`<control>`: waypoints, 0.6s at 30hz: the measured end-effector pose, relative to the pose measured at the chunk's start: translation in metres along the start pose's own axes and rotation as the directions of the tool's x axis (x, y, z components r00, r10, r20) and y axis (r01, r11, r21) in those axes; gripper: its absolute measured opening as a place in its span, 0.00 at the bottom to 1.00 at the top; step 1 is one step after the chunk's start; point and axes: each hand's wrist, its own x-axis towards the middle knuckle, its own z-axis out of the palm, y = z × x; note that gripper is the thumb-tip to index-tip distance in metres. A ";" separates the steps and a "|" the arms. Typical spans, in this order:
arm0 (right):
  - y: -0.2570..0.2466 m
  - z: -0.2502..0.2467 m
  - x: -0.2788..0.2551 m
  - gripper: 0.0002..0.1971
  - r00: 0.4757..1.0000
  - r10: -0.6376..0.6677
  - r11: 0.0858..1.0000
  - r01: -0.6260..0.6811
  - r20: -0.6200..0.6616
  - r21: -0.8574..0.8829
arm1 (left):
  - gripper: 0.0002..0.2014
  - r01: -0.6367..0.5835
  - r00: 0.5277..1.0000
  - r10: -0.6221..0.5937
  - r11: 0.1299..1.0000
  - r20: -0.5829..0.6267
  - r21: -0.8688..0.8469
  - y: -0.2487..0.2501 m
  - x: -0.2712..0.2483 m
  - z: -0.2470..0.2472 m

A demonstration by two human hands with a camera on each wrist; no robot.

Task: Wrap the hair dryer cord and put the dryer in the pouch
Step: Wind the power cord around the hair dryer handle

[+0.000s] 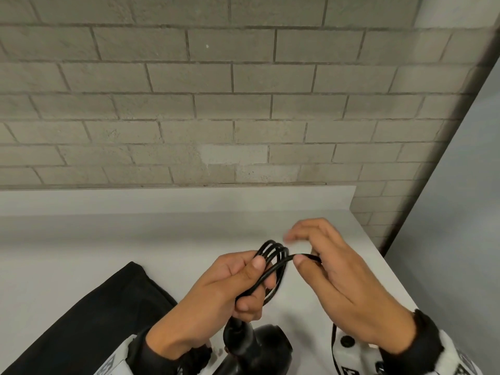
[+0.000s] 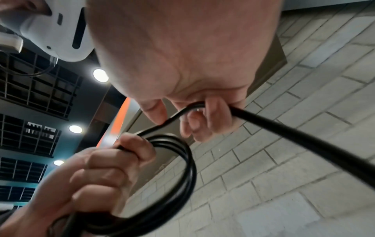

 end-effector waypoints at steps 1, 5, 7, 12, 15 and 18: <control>0.002 0.001 0.000 0.21 0.999 -0.006 1.000 0.006 0.037 0.010 | 0.16 0.013 1.000 -0.013 1.000 0.019 -0.001 0.000 0.000 -0.001; 0.012 0.003 0.007 0.29 0.971 -0.120 0.986 0.093 0.205 0.136 | 0.16 0.039 0.992 -0.039 0.999 0.117 0.008 0.003 -0.002 0.000; 0.018 0.002 0.009 0.22 0.957 -0.143 0.977 0.096 0.252 0.191 | 0.16 0.040 0.989 -0.043 0.999 0.140 0.026 0.003 -0.002 0.000; 0.021 0.001 0.001 0.11 0.948 -0.122 0.987 0.085 0.293 0.137 | 0.17 0.044 0.983 -0.051 0.998 0.175 0.048 0.002 0.000 -0.002; 0.021 0.005 -0.003 0.07 0.958 -0.096 0.990 0.062 0.270 0.129 | 0.14 0.032 0.983 -0.053 0.992 0.174 0.123 0.003 0.001 -0.003; 0.020 0.009 -0.007 0.07 0.968 -0.082 0.989 0.049 0.238 0.143 | 0.13 0.017 0.985 -0.046 0.986 0.169 0.166 0.004 0.002 -0.006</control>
